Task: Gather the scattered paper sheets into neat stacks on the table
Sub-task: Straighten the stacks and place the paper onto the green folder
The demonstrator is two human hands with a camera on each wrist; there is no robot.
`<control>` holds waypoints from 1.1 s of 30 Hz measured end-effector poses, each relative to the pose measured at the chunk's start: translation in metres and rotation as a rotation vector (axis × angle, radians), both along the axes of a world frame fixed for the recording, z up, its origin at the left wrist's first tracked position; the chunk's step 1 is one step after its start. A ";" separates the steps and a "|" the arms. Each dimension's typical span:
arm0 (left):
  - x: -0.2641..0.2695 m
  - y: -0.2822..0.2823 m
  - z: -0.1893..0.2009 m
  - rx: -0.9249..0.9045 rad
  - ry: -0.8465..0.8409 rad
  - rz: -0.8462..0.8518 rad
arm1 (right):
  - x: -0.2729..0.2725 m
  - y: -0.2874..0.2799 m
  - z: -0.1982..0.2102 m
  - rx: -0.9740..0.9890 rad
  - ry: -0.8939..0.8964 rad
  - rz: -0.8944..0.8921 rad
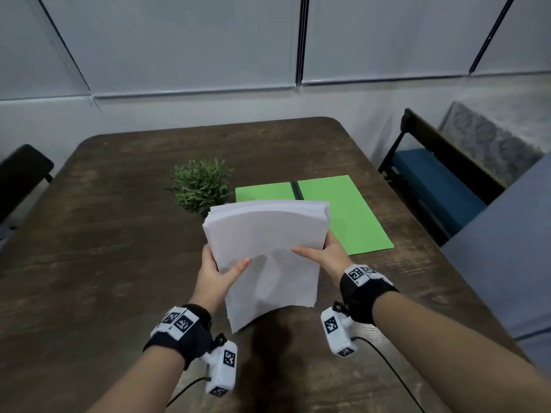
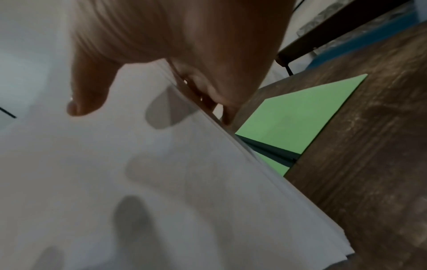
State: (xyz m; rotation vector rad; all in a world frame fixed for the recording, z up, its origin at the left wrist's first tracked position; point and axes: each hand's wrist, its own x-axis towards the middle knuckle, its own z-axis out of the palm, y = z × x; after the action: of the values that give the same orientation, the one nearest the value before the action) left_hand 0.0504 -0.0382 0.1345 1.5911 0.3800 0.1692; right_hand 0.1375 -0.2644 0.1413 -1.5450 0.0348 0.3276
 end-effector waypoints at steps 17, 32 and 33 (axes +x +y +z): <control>-0.016 -0.021 0.016 0.041 -0.160 0.099 | -0.012 0.000 0.046 0.171 0.034 -0.238; -0.031 -0.037 0.035 0.071 -0.214 0.185 | -0.035 0.002 0.062 0.176 0.027 -0.332; -0.032 -0.036 0.034 0.075 -0.210 0.183 | -0.036 0.002 0.062 0.176 0.017 -0.324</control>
State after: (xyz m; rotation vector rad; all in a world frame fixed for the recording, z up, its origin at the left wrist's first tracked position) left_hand 0.0187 -0.0744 0.1687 1.5932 0.3580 0.4919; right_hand 0.1018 -0.2628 0.2031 -1.3365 0.2601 0.0836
